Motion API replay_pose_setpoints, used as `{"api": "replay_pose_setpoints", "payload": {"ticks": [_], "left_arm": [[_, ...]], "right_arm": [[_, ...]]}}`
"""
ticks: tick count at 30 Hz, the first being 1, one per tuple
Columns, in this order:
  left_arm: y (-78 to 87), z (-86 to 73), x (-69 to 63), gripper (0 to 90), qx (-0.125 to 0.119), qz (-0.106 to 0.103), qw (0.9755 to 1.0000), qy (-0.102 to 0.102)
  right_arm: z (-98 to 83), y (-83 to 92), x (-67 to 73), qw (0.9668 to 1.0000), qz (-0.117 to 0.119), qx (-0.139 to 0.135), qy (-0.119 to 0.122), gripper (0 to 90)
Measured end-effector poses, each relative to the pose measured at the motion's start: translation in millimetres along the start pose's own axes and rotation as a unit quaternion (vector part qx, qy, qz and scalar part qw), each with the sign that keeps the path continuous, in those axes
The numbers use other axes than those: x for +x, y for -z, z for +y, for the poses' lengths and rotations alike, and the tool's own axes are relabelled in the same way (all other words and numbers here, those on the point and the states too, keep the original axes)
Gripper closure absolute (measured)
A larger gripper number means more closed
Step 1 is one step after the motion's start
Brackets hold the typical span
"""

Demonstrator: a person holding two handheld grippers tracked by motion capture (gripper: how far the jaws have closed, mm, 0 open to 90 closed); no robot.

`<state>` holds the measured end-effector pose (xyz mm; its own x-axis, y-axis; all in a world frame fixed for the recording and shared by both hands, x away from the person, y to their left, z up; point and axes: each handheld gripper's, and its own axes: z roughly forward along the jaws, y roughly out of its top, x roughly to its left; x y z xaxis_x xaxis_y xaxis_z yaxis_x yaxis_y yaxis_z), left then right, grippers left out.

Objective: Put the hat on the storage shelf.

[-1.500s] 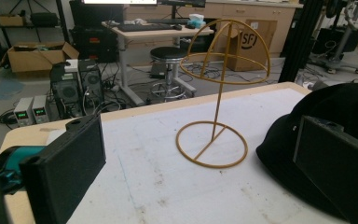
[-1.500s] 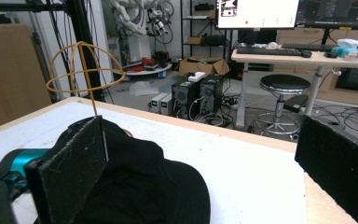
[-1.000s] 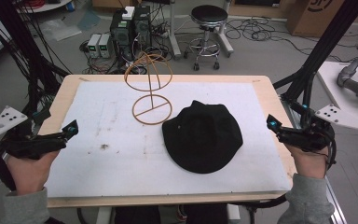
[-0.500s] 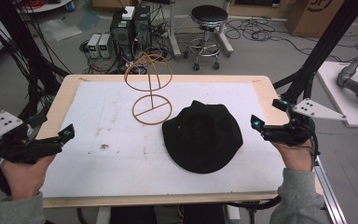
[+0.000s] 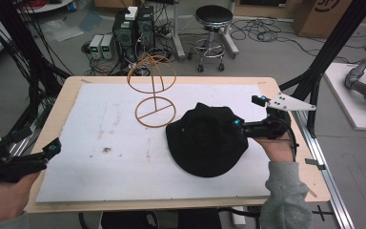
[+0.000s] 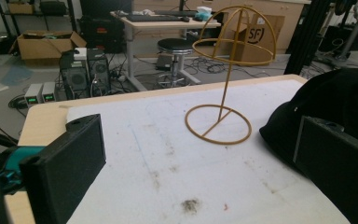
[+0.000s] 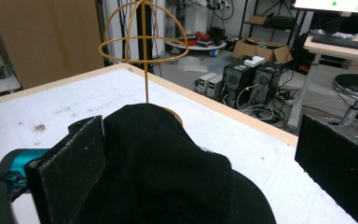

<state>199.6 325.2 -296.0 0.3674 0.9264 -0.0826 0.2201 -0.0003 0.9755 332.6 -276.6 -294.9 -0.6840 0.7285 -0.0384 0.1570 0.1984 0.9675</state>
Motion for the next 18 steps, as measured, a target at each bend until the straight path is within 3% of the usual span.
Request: {"api": "replay_pose_setpoints", "payload": {"ticks": [7, 12, 18], "left_arm": [[14.8, -4.1, -2.1, 2.4, 0.003, -0.014, 0.9998, -0.010], [18.2, -7.9, -5.7, 2.4, 0.013, -0.027, 0.9994, -0.015], [20.6, -11.6, -7.8, 2.4, 0.022, -0.029, 0.9993, -0.015]], "right_arm": [[0.8, -27.7, 3.9, 0.9997, 0.017, 0.018, 0.008, 1.8], [1.1, -44.9, 7.7, 0.9989, 0.032, 0.030, 0.014, 1.8], [-0.8, -61.9, 11.8, 0.9978, 0.045, 0.045, 0.021, 1.9]]}}
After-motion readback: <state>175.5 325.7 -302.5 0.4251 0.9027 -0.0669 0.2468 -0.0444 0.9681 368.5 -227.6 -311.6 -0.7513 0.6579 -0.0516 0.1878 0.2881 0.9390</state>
